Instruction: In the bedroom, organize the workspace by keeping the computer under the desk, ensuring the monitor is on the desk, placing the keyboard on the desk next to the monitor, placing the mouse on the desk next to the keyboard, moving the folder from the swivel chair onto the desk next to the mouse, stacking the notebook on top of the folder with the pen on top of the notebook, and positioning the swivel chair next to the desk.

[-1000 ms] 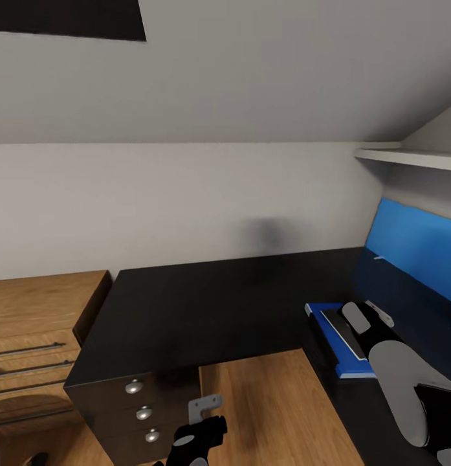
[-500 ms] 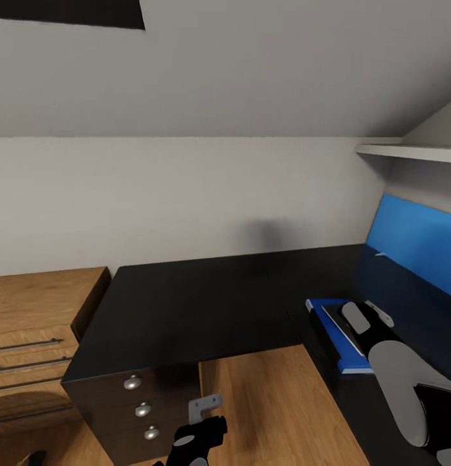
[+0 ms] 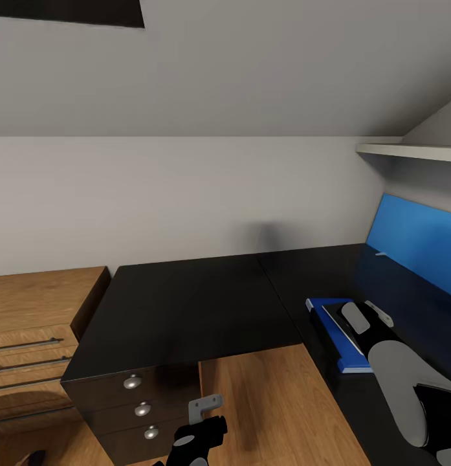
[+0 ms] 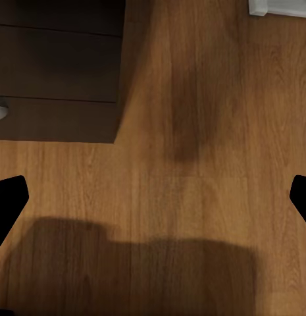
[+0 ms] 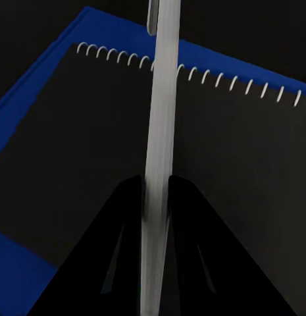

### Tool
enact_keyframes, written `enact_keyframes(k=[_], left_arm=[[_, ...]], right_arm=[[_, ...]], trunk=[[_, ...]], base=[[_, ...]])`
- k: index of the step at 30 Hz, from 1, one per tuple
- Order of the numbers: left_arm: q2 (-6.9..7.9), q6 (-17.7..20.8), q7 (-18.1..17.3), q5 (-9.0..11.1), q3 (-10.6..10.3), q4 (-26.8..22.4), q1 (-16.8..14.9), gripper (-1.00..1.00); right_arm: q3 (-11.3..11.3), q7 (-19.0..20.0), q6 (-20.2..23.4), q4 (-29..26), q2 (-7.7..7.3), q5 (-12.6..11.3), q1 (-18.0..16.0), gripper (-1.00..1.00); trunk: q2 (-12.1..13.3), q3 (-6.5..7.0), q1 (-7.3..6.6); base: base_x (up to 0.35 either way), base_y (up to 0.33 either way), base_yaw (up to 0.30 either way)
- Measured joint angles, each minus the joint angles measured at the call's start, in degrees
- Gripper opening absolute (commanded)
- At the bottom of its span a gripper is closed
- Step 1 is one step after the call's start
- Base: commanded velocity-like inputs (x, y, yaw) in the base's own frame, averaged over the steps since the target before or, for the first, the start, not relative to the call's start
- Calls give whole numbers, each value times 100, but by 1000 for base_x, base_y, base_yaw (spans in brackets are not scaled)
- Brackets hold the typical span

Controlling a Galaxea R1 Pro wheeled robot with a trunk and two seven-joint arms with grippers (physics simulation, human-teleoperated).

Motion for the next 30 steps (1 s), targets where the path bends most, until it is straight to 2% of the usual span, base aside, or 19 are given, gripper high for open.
enact_keyframes(k=[12, 13, 30], left_arm=[[0, 0, -4, 4, 0, 1, 0, 100], [2, 0, -2, 1, 0, 1, 0, 100], [3, 0, -6, -1, 0, 0, 0, 100]], right_arm=[[0, -14, -1, 0, 5, 1, -1, -100], [0, -14, -1, 0, 3, 2, -1, 100], [-1, -15, -5, 0, 5, 1, 4, 100]], trunk=[[0, 0, 0], [0, 0, 0], [0, 0, 0]], base=[[0, 0, 0], [0, 0, 0], [0, 0, 0]])
